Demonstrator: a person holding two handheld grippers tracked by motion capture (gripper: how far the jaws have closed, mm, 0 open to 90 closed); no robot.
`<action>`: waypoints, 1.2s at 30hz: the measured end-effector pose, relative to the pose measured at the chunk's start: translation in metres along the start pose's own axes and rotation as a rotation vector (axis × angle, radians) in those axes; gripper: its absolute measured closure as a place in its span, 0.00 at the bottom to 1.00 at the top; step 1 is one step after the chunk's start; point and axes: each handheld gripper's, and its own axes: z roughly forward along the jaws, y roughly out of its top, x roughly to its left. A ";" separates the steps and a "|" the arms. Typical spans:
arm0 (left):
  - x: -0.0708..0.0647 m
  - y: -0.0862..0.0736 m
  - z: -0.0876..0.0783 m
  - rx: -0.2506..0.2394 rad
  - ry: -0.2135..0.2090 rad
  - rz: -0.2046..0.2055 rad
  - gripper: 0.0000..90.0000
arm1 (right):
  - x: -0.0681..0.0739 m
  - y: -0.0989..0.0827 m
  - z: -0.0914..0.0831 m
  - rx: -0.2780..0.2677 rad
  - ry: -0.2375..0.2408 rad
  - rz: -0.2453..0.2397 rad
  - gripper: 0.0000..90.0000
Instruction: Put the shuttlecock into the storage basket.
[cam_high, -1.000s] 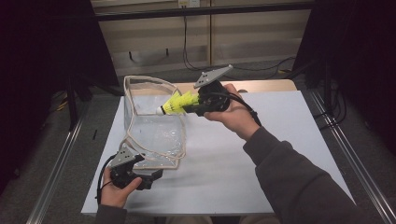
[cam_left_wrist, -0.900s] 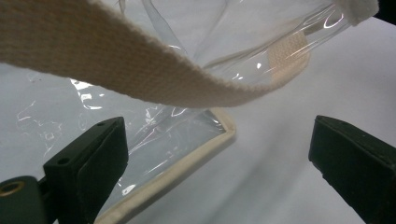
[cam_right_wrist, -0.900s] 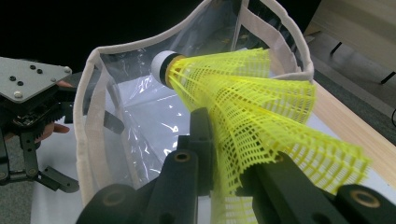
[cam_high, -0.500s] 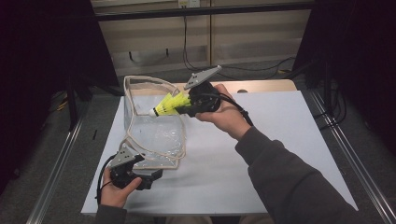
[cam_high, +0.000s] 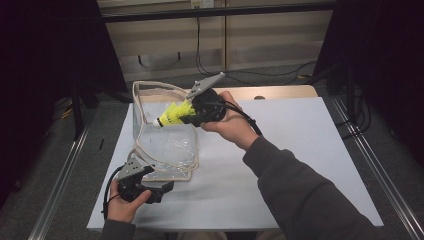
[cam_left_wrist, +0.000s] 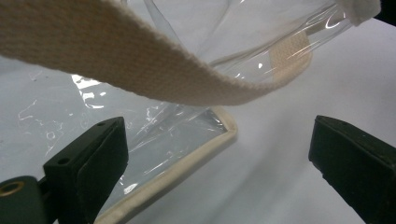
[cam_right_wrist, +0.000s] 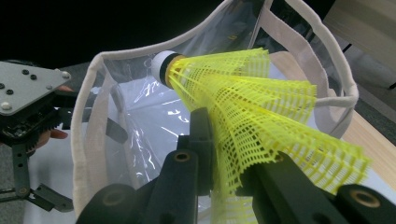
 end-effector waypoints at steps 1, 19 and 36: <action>0.000 0.000 0.000 -0.001 0.000 -0.001 0.05 | 0.000 0.000 0.001 -0.003 0.001 0.000 0.92; 0.000 0.000 -0.001 0.006 0.000 0.000 0.05 | 0.010 0.003 0.022 0.023 0.009 -0.026 0.92; 0.001 -0.001 0.000 0.004 0.001 -0.002 0.05 | 0.009 0.000 0.036 0.047 -0.009 -0.034 0.92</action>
